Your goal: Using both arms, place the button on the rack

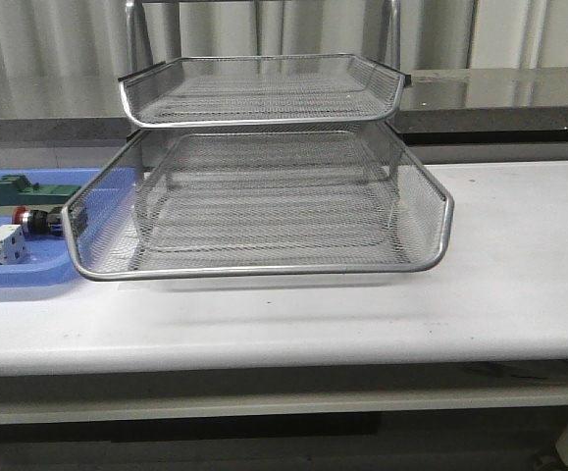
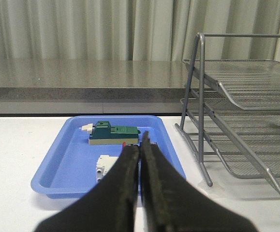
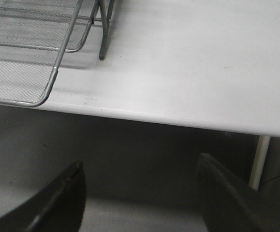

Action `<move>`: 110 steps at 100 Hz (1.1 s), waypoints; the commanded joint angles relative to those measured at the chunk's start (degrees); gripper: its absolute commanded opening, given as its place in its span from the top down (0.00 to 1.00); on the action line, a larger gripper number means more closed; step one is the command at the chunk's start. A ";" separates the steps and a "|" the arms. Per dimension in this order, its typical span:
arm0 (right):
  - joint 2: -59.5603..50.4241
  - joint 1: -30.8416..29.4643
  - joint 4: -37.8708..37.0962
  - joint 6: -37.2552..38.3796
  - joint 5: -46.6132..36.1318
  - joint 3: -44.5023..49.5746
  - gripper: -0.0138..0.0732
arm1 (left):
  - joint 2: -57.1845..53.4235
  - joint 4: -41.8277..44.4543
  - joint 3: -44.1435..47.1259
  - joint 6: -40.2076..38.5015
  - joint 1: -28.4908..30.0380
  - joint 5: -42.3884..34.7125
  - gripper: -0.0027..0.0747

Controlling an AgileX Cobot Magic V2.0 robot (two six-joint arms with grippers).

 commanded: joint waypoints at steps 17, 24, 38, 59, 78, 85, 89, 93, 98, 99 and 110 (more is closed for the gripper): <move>-0.44 -0.52 -0.17 0.18 -0.89 -1.72 0.65 | -1.91 -0.43 2.65 -0.45 0.38 -4.66 0.96; -0.44 -0.52 -0.17 0.18 -0.89 -1.72 0.76 | -1.91 -0.43 2.65 -0.45 0.38 -4.66 0.96; -0.44 -0.52 -0.12 0.18 -0.89 -1.72 0.93 | -1.91 -0.43 2.65 -0.45 0.38 -4.66 0.96; -0.44 -0.52 0.20 0.18 -0.89 -1.72 0.92 | -1.91 -0.43 2.65 -0.45 0.38 -4.66 0.96; -0.44 -0.52 0.20 0.18 -0.89 -1.72 0.92 | -1.91 -0.43 2.65 -0.45 0.38 -5.01 0.96; -0.44 -0.52 0.20 0.18 -0.89 -1.72 0.92 | -1.91 -0.43 2.65 -0.45 0.38 -5.01 0.96; -0.44 -0.52 0.20 0.18 -0.89 -1.72 0.92 | -1.91 -0.43 2.65 -0.45 0.38 -5.01 0.96; -0.44 -0.52 0.20 0.18 -0.89 -1.72 0.92 | -1.91 -0.43 2.65 -0.45 0.38 -5.14 0.96; -0.44 -0.52 0.20 0.18 -0.89 -1.72 0.92 | -1.91 -0.43 2.65 -0.45 0.38 -5.64 0.96; -0.44 -0.52 0.20 0.18 -0.89 -1.72 0.92 | -1.91 -0.43 2.65 -0.45 0.38 -5.92 0.96; -0.44 -0.52 0.20 0.18 -0.89 -1.72 0.92 | -1.91 -0.43 2.53 -0.45 0.38 -9.56 0.96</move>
